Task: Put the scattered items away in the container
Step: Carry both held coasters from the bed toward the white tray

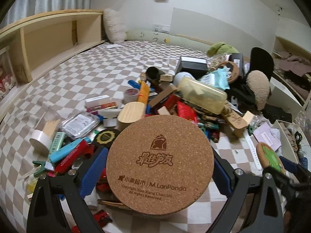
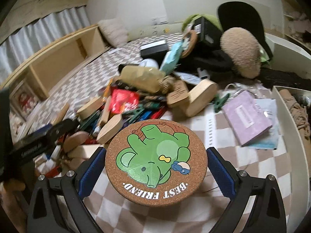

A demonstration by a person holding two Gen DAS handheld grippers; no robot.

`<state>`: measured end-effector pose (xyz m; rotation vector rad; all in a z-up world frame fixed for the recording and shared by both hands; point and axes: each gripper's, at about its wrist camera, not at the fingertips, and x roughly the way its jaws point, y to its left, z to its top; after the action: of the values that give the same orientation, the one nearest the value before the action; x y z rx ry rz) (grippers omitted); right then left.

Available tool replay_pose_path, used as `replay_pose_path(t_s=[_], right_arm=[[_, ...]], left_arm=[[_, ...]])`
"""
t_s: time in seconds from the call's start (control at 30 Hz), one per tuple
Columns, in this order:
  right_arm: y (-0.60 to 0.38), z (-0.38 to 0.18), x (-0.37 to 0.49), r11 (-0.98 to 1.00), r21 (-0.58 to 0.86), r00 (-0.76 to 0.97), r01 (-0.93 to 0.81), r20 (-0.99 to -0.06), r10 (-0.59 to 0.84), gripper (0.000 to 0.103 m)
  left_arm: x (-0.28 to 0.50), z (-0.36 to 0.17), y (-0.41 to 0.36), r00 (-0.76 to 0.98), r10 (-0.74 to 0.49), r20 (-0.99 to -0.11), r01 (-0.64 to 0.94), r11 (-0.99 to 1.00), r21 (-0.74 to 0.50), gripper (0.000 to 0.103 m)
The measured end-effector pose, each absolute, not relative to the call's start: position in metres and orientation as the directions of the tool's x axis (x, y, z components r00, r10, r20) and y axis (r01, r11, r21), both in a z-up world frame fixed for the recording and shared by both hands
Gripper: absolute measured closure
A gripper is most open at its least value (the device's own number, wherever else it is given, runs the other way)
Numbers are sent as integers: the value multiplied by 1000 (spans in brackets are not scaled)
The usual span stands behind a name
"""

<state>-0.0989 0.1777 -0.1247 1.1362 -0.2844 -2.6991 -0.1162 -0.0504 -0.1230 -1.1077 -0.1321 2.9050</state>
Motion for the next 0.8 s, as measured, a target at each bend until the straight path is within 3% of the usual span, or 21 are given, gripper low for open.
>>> replay_pose_path(t_s=[0.8], right_arm=[[232, -78, -84, -963, 270, -735, 5, -652, -186, 2]], left_arm=[[-103, -89, 4, -755, 131, -642, -132, -990, -47, 5]])
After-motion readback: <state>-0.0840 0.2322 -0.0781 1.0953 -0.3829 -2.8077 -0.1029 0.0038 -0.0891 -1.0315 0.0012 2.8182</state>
